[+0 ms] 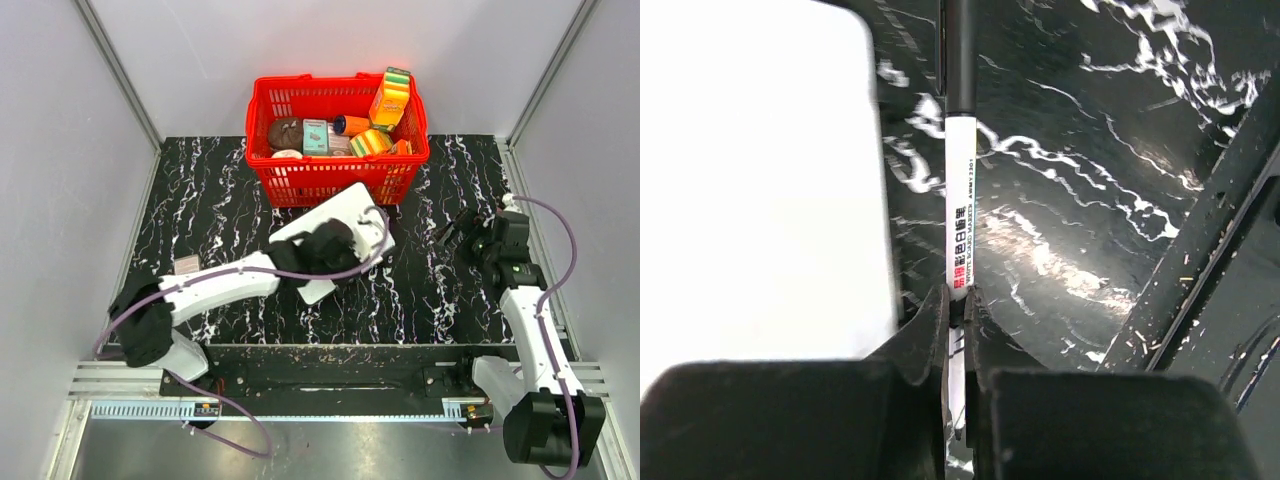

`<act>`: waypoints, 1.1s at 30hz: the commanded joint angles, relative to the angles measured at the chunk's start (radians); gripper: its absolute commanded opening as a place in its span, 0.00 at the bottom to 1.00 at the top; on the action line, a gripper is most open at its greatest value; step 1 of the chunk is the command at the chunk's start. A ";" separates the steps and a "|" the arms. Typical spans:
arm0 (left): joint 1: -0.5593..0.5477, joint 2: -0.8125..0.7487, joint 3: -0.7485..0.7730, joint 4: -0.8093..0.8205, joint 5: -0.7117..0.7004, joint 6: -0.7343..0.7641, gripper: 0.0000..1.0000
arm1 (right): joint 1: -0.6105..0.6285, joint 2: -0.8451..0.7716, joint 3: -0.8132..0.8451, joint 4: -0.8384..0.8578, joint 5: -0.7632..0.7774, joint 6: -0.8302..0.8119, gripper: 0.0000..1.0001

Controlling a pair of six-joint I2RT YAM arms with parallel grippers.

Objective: Write a sentence on the whiteboard
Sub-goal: Pick up the whiteboard marker from the center of the board, then pass from the left arm to the right

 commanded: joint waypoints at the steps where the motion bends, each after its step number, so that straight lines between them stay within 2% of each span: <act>1: 0.104 -0.161 -0.074 -0.031 0.058 -0.063 0.00 | -0.003 -0.049 0.094 0.029 -0.155 0.004 1.00; 7: 0.306 -0.376 -0.168 -0.077 0.179 -0.138 0.00 | 0.047 -0.035 0.120 0.093 -0.261 0.055 1.00; 12: 0.453 -0.478 -0.202 -0.134 0.293 -0.178 0.00 | 0.236 0.034 0.154 0.147 -0.271 0.065 1.00; 15: 0.500 -0.514 -0.221 -0.140 0.363 -0.196 0.00 | 0.326 0.077 0.155 0.241 -0.351 0.091 1.00; 22: 0.524 -0.571 -0.246 -0.111 0.423 -0.207 0.00 | 0.445 0.178 0.135 0.507 -0.552 0.183 0.94; 33: 0.524 -0.574 -0.254 -0.051 0.548 -0.238 0.00 | 0.610 0.295 0.122 0.733 -0.565 0.318 0.83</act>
